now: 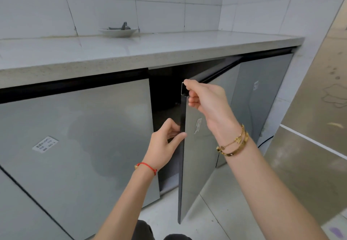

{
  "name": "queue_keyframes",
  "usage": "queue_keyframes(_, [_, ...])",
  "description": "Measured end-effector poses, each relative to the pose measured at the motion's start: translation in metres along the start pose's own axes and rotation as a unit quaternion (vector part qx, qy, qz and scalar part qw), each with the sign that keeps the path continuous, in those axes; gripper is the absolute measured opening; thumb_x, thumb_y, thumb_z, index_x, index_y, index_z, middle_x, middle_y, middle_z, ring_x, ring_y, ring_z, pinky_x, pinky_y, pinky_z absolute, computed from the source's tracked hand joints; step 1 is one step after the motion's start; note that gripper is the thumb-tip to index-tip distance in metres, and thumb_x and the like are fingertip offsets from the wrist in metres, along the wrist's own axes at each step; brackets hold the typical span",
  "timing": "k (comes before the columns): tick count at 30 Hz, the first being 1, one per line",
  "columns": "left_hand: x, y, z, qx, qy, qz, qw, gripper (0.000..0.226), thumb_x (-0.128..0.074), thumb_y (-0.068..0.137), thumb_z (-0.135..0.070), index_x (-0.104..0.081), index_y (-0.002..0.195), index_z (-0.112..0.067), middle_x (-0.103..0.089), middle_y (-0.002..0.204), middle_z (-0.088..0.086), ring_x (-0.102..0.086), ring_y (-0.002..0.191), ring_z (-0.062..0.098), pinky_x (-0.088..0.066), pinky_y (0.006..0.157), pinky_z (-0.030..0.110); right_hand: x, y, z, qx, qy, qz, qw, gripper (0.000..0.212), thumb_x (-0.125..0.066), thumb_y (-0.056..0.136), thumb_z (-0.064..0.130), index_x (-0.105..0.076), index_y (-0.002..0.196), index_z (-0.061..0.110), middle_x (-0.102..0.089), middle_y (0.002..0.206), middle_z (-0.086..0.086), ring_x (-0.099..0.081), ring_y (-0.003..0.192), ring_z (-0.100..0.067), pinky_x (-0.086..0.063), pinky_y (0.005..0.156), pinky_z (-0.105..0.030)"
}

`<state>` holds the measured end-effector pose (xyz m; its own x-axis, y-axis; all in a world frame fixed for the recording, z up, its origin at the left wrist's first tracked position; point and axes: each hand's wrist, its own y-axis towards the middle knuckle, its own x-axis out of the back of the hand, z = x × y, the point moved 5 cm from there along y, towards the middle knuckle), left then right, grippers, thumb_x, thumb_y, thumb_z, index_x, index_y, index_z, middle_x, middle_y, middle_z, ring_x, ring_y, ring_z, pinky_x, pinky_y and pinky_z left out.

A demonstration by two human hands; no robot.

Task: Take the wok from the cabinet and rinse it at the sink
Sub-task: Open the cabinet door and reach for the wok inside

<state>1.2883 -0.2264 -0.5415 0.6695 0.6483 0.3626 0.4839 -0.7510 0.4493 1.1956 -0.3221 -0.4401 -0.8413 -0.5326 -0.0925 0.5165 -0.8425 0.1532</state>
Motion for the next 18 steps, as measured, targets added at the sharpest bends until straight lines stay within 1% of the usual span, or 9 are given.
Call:
queue_keyframes(2, [-0.010, -0.002, -0.005, -0.004, -0.020, 0.019, 1.000, 0.022, -0.071, 0.088, -0.010, -0.051, 0.081, -0.017, -0.063, 0.079, -0.009, -0.064, 0.075, -0.004, -0.050, 0.079, 0.014, 0.018, -0.009, 0.004, 0.002, -0.008, -0.007, 1.000, 0.021, -0.073, 0.082, 0.031, -0.068, 0.072, 0.013, -0.057, 0.054, 0.005, -0.056, 0.059, -0.012, -0.052, 0.072, -0.031])
queue_keyframes(3, [-0.015, -0.003, -0.007, -0.004, -0.029, 0.029, 0.999, 0.022, -0.073, 0.086, -0.010, -0.053, 0.080, -0.017, -0.063, 0.078, -0.011, -0.065, 0.075, -0.002, -0.051, 0.079, 0.015, 0.025, -0.014, 0.007, 0.004, -0.009, -0.004, 1.000, 0.021, -0.072, 0.083, 0.030, -0.069, 0.074, 0.011, -0.057, 0.055, 0.004, -0.055, 0.059, -0.012, -0.051, 0.070, -0.030])
queue_keyframes(5, [-0.025, -0.003, -0.012, -0.005, -0.043, 0.050, 0.998, 0.022, -0.077, 0.082, -0.010, -0.056, 0.078, -0.015, -0.067, 0.077, -0.008, -0.068, 0.076, 0.005, -0.054, 0.079, 0.020, 0.041, -0.024, 0.012, 0.002, -0.010, 0.003, 1.000, 0.019, -0.071, 0.084, 0.028, -0.067, 0.077, 0.010, -0.053, 0.057, 0.001, -0.051, 0.057, -0.012, -0.049, 0.065, -0.028])
queue_keyframes(9, [-0.056, -0.002, -0.030, 0.007, -0.087, 0.092, 0.992, 0.024, -0.085, 0.072, -0.008, -0.062, 0.079, -0.013, -0.071, 0.075, -0.001, -0.071, 0.074, 0.015, -0.057, 0.081, 0.026, 0.078, -0.040, 0.021, -0.018, -0.006, -0.009, 1.000, 0.020, -0.069, 0.082, 0.026, -0.061, 0.067, 0.016, -0.046, 0.056, 0.002, -0.043, 0.055, -0.013, -0.044, 0.063, -0.027])
queue_keyframes(11, [-0.077, -0.003, -0.040, 0.027, -0.108, 0.109, 0.988, 0.032, -0.087, 0.068, -0.008, -0.067, 0.088, -0.022, -0.074, 0.076, 0.003, -0.073, 0.075, 0.021, -0.057, 0.083, 0.025, 0.100, -0.047, 0.026, -0.015, -0.023, -0.023, 0.999, 0.022, -0.069, 0.084, 0.027, -0.059, 0.068, 0.017, -0.043, 0.055, 0.003, -0.041, 0.054, -0.012, -0.044, 0.062, -0.026])
queue_keyframes(12, [-0.088, -0.004, -0.045, 0.028, -0.111, 0.115, 0.987, 0.036, -0.088, 0.067, -0.011, -0.068, 0.092, -0.027, -0.075, 0.078, 0.005, -0.073, 0.076, 0.021, -0.057, 0.083, 0.023, 0.112, -0.050, 0.029, -0.009, -0.040, -0.031, 0.999, 0.023, -0.069, 0.085, 0.029, -0.059, 0.069, 0.017, -0.043, 0.054, 0.003, -0.041, 0.054, -0.012, -0.044, 0.061, -0.026])
queue_keyframes(13, [-0.099, -0.005, -0.050, 0.023, -0.107, 0.121, 0.987, 0.035, -0.088, 0.067, -0.013, -0.070, 0.093, -0.027, -0.076, 0.079, 0.006, -0.073, 0.076, 0.020, -0.057, 0.083, 0.022, 0.124, -0.054, 0.032, 0.001, -0.060, -0.042, 0.997, 0.025, -0.069, 0.086, 0.031, -0.059, 0.069, 0.017, -0.042, 0.054, 0.004, -0.042, 0.053, -0.011, -0.045, 0.061, -0.025])
queue_keyframes(16, [-0.132, -0.009, -0.069, -0.001, -0.107, 0.129, 0.986, 0.025, -0.088, 0.068, -0.014, -0.072, 0.086, -0.017, -0.074, 0.077, 0.002, -0.070, 0.069, 0.010, -0.057, 0.079, 0.021, 0.159, -0.064, 0.044, 0.041, -0.161, -0.091, 0.982, 0.033, -0.068, 0.087, 0.040, -0.060, 0.064, 0.017, -0.049, 0.053, 0.005, -0.048, 0.052, -0.009, -0.049, 0.065, -0.026])
queue_keyframes(18, [-0.152, -0.012, -0.082, -0.016, -0.105, 0.128, 0.986, 0.022, -0.088, 0.069, -0.015, -0.071, 0.084, -0.016, -0.071, 0.073, -0.005, -0.066, 0.065, 0.001, -0.055, 0.074, 0.014, 0.182, -0.072, 0.052, 0.080, -0.249, -0.156, 0.952, 0.031, -0.068, 0.085, 0.046, -0.068, 0.076, 0.017, -0.060, 0.061, 0.008, -0.055, 0.057, -0.006, -0.050, 0.069, -0.023])
